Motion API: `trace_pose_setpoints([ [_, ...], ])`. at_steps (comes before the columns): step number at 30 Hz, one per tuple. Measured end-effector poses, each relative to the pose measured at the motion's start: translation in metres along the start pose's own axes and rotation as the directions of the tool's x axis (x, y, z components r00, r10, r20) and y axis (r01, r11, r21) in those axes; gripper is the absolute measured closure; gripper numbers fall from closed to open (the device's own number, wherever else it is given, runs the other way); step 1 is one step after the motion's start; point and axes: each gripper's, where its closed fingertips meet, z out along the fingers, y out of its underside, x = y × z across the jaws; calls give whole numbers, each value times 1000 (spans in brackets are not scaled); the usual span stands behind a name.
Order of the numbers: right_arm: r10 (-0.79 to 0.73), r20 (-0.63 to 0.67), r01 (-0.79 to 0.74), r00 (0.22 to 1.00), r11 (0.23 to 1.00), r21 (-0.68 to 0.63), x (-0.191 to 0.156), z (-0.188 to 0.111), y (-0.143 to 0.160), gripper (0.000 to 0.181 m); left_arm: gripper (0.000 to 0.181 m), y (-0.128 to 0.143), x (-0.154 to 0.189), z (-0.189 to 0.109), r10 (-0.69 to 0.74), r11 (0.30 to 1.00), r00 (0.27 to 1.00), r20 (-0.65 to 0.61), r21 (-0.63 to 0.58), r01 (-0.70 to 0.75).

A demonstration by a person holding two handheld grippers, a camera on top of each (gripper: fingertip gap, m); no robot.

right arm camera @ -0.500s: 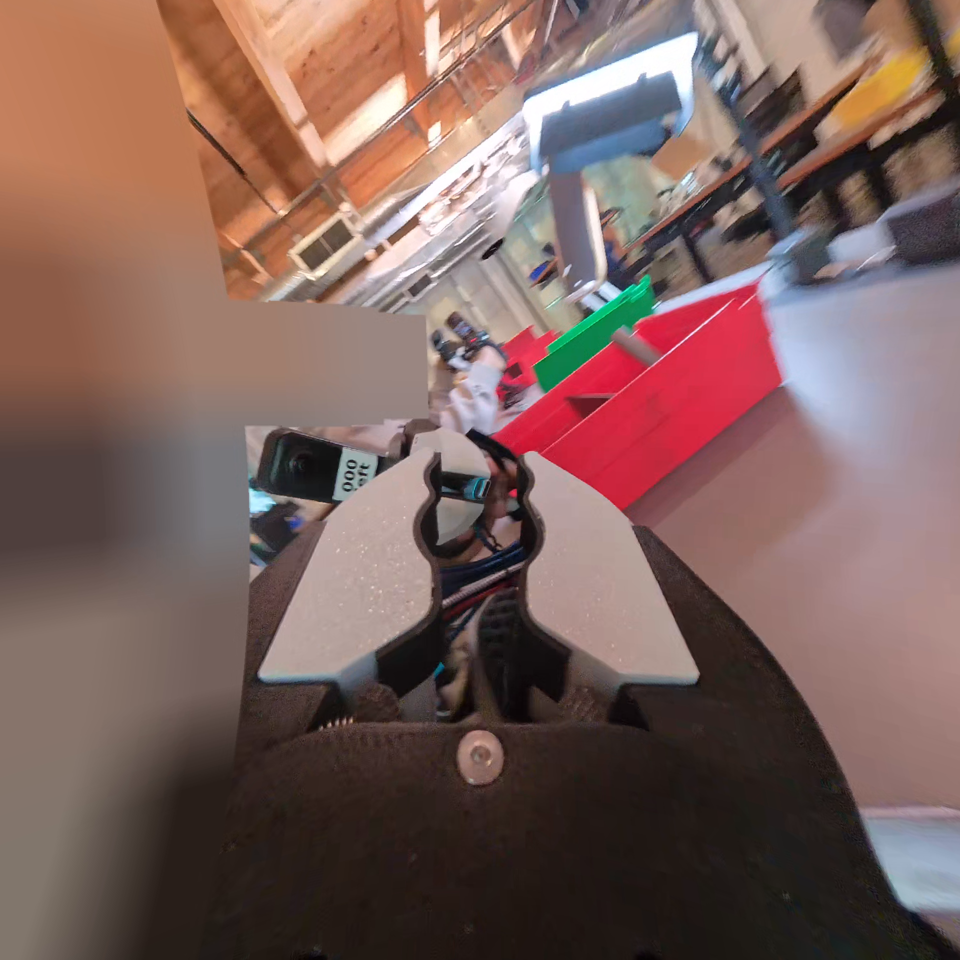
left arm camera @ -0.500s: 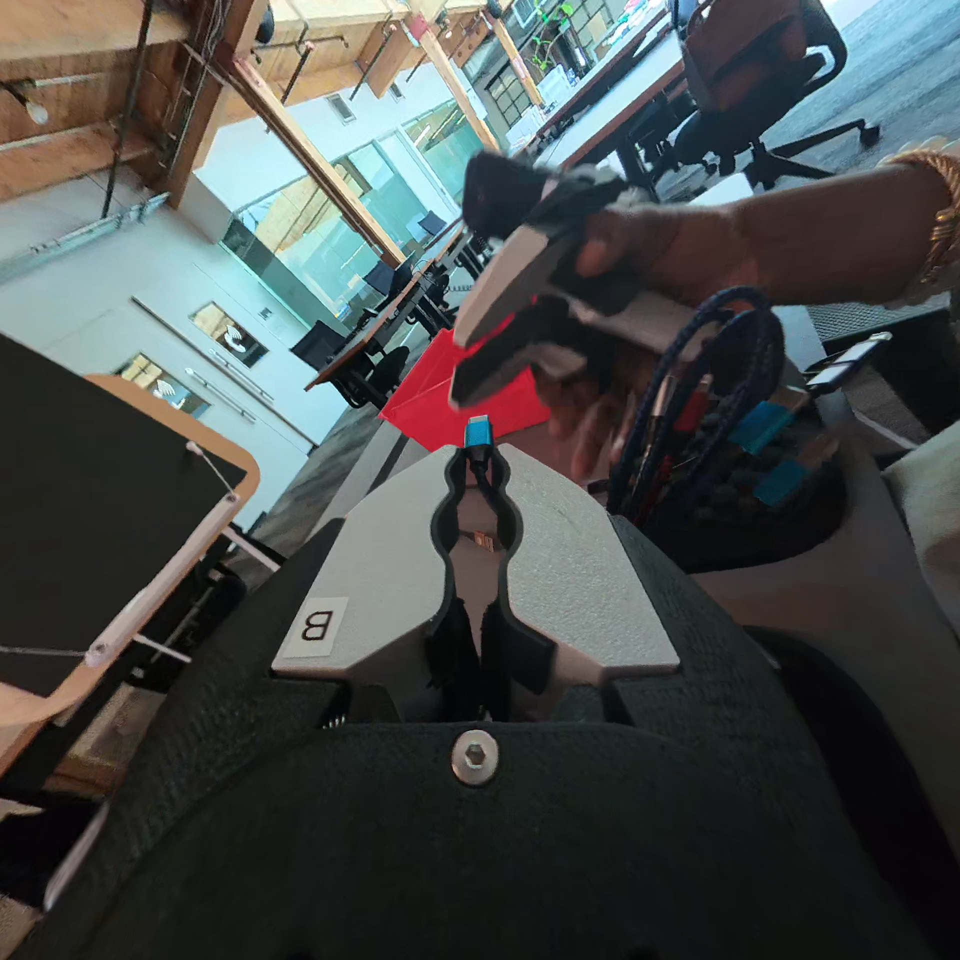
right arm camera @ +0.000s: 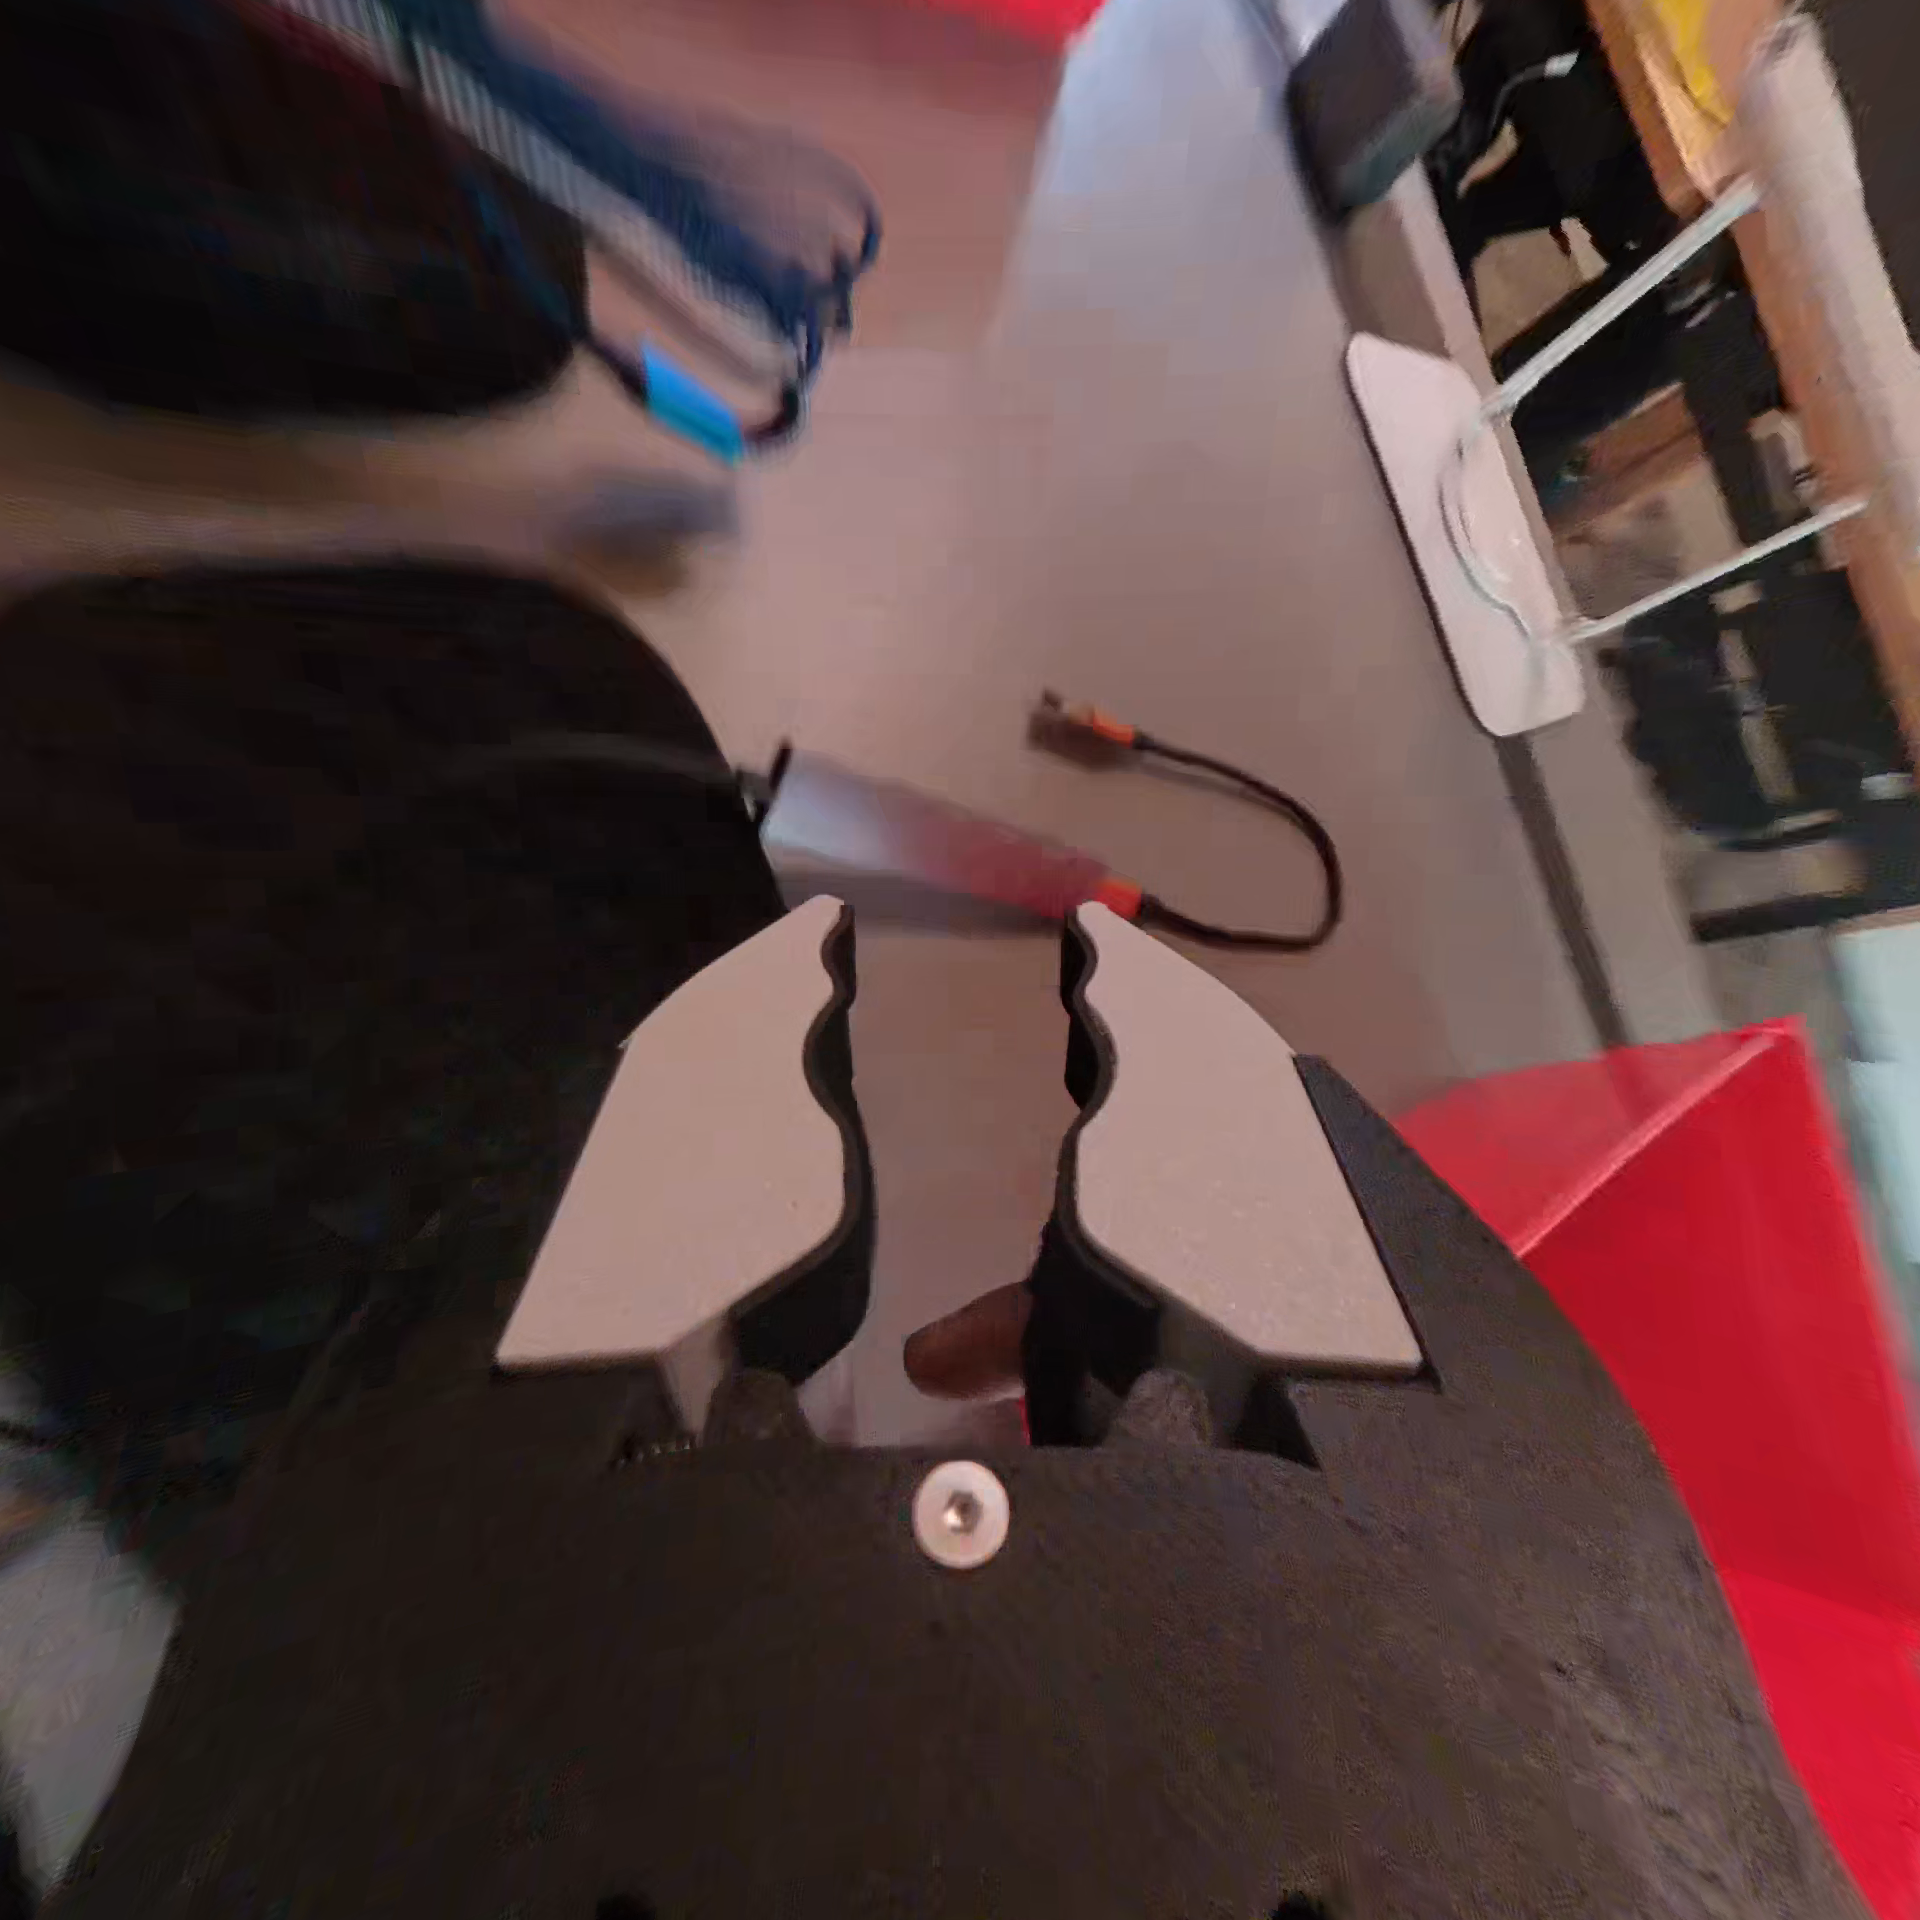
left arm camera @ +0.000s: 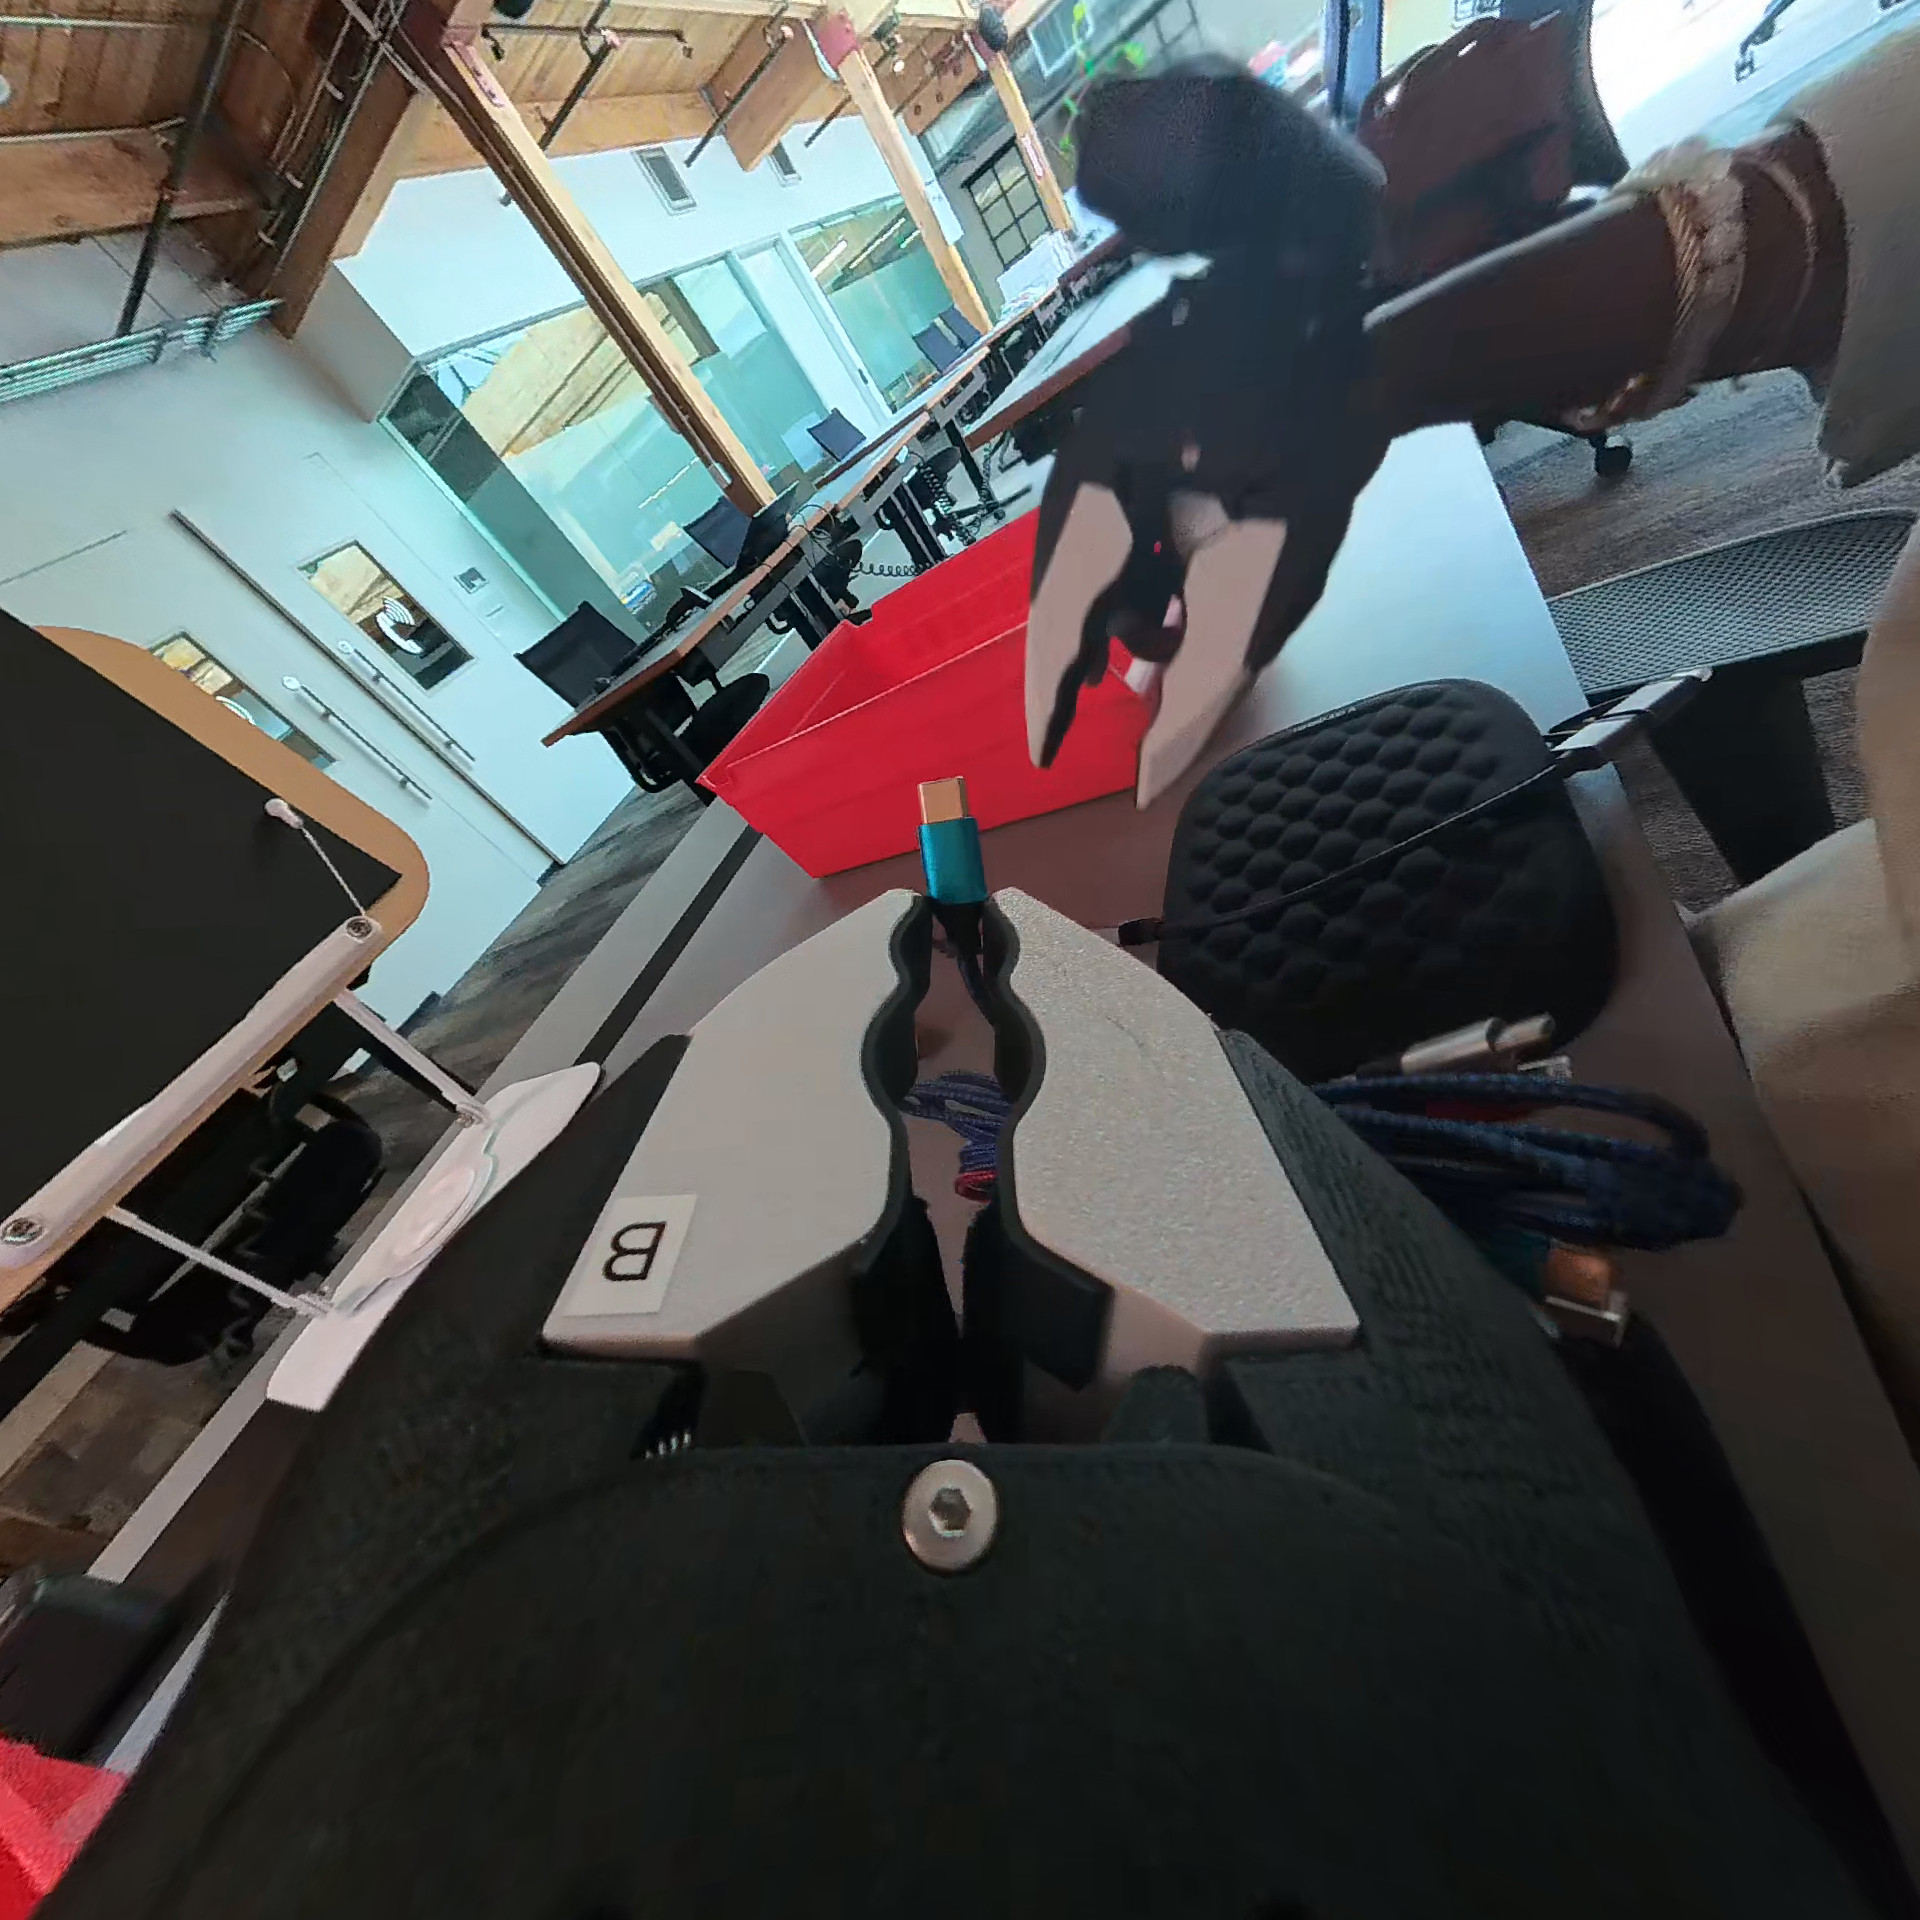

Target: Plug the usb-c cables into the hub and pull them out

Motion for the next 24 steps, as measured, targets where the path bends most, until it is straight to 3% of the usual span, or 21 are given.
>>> trace_pose_setpoints([
  [4, -335, -71, 320, 940, 933, -162, 2, 24, 28, 145, 174, 0, 2, 1, 1, 1000, 1000, -4, 8, -1],
  [7, -508, -44, 497, 860, 855, -146, -4, 32, 23, 156, 174, -2, 0, -1, 8, 1000, 1000, 1, 12, -8],
  [11, -550, 41, 552, 834, 829, -92, -9, 38, 21, 157, 174, -5, -1, -4, -2, 999, 1000, 5, 40, 2],
  [16, -596, 60, 599, 801, 794, -103, -4, 40, 16, 138, 174, -2, 1, -4, 13, 1000, 1000, -1, 24, -13],
  [21, -719, 167, 738, 675, 654, -165, -6, 47, 13, 130, 174, -5, 3, -1, 6, 999, 1000, -9, 53, -6],
  [24, -780, 253, 820, 572, 554, -147, -9, 58, 17, 136, 174, -7, 4, -1, 8, 998, 1000, -7, 65, -8],
])
